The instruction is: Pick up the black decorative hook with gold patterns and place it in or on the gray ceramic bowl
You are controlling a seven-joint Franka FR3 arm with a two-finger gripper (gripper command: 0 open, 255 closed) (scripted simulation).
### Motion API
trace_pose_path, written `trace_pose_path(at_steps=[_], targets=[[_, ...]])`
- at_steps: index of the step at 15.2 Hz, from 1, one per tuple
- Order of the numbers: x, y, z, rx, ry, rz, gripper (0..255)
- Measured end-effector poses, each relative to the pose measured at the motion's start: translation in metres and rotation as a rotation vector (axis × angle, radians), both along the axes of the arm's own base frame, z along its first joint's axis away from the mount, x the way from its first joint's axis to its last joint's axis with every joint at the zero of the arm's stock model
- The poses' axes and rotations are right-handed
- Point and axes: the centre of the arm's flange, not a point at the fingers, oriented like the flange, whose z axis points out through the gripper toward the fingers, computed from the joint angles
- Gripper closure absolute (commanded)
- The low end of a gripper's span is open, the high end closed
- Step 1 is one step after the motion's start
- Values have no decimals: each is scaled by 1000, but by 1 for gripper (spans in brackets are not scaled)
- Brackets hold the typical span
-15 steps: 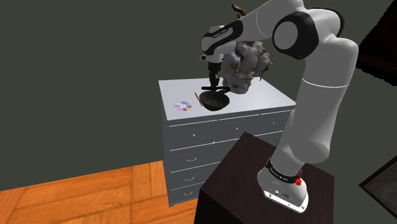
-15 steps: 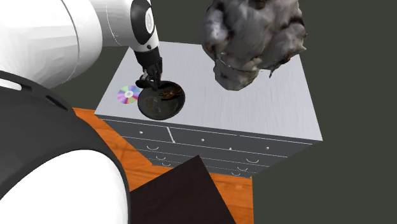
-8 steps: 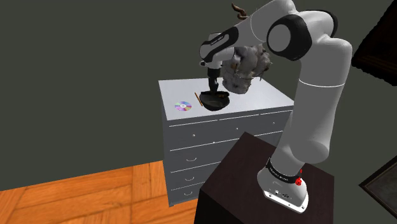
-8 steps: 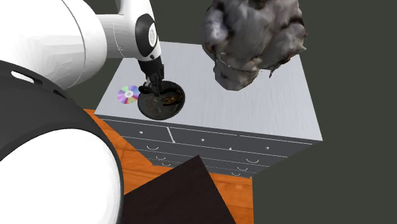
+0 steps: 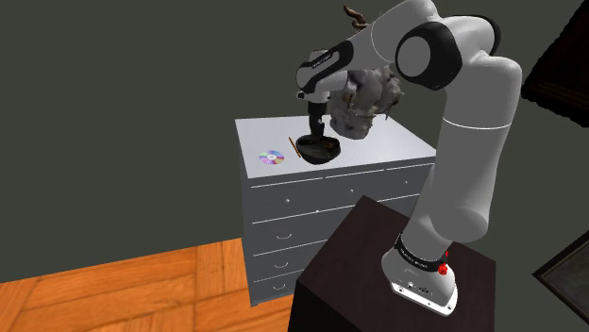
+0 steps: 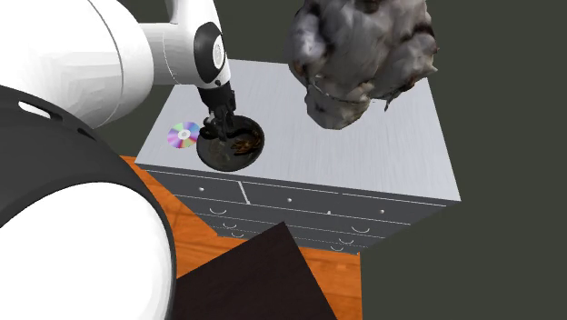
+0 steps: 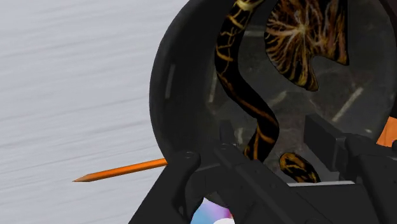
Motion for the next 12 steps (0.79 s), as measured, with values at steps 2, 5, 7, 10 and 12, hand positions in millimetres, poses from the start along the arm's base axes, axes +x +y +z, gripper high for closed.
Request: trace_pose_path(at_steps=[2,5,7,10,12], targets=[[0,0,0,0,0,0,0],[0,0,0,0,0,0,0],[1,-3,15,0,-1,0,0],[7,-4,43,0,-1,0,0],[6,-3,48,0,-1,0,0]])
